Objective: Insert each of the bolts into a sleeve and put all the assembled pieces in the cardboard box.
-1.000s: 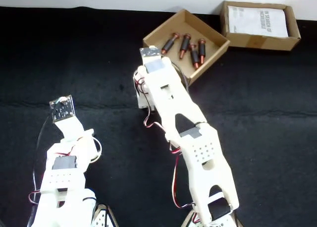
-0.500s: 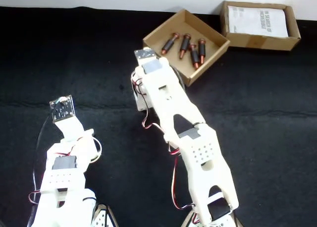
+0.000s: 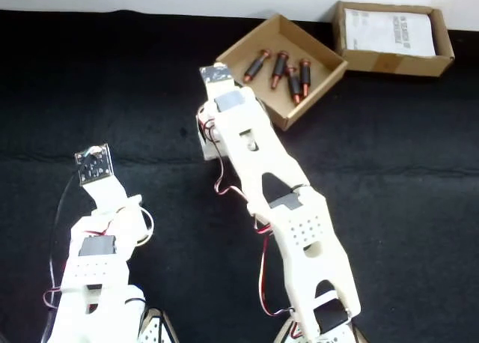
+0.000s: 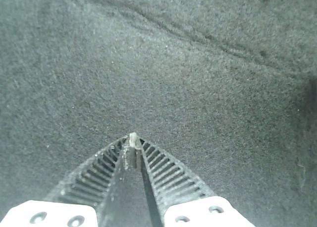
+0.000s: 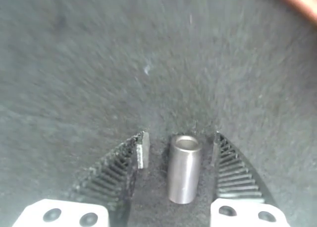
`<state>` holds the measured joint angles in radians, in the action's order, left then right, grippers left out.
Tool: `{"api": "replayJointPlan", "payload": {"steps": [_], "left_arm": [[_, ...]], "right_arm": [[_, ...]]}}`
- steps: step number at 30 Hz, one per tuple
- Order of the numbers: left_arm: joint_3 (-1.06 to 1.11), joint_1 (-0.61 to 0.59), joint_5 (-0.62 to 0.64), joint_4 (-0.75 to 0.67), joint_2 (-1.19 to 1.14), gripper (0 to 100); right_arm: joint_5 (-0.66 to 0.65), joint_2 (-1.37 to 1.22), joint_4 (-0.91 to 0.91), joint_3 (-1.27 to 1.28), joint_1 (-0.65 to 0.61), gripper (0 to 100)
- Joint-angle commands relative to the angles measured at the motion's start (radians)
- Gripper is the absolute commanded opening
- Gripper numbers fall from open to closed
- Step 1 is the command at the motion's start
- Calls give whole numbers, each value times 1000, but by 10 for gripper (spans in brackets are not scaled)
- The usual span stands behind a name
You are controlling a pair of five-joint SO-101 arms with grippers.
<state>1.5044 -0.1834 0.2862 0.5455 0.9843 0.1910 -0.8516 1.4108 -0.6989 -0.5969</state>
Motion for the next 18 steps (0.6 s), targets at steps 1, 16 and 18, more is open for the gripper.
{"api": "replayJointPlan", "payload": {"steps": [1,16,18], "left_arm": [[-25,-13,-3,-3,5,13],[-25,-13,-3,-2,5,13],[-25,-13,-3,-2,5,13]], "right_arm": [[-2,-10,59,-44,-4,190],[-2,-25,21,-36,2,12],[-2,-27,15,-36,15,7]]}}
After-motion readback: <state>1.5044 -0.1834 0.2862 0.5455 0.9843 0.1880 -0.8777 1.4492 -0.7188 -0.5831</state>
